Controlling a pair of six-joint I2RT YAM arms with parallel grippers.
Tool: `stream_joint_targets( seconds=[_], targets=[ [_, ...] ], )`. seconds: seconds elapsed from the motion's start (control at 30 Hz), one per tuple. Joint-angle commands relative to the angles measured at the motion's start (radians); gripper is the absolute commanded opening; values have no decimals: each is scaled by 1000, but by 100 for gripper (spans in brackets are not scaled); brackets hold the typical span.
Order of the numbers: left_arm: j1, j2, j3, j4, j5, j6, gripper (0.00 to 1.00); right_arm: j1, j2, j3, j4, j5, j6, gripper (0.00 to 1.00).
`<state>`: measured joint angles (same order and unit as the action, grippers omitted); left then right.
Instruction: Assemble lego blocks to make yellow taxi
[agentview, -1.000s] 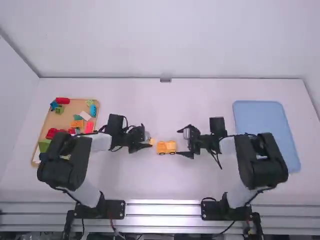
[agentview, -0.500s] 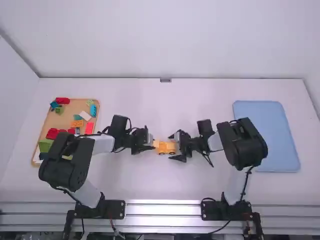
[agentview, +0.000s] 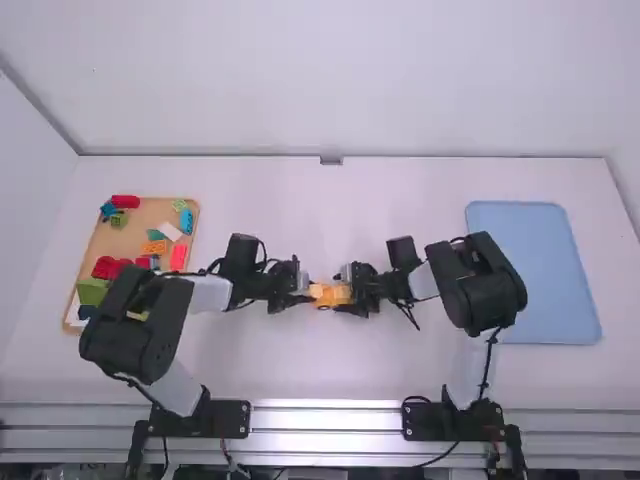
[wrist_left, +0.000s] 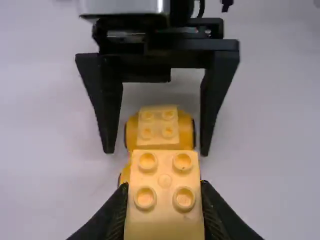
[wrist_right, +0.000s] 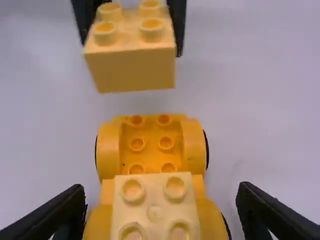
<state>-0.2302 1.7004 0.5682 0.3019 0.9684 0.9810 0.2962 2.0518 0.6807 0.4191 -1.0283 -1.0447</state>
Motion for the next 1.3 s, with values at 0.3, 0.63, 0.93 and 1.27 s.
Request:
stream_joint_targets(
  seconds=[0.3, 0.63, 0.93, 1.27],
  targets=[
    [-45, 111, 2, 137, -42, -128, 4, -3, 18, -7, -7, 13, 9, 46],
    [-46, 167, 40, 141, -36, -128, 4, -2, 18, -7, -8, 12, 20, 47],
    [-50, 203, 65, 137, -35, -128, 5, 5, 18, -7, -11, 12, 19, 47],
    [-66, 213, 66, 100, -35, -82, 5, 5, 18, -7, -8, 12, 19, 48]
  ],
)
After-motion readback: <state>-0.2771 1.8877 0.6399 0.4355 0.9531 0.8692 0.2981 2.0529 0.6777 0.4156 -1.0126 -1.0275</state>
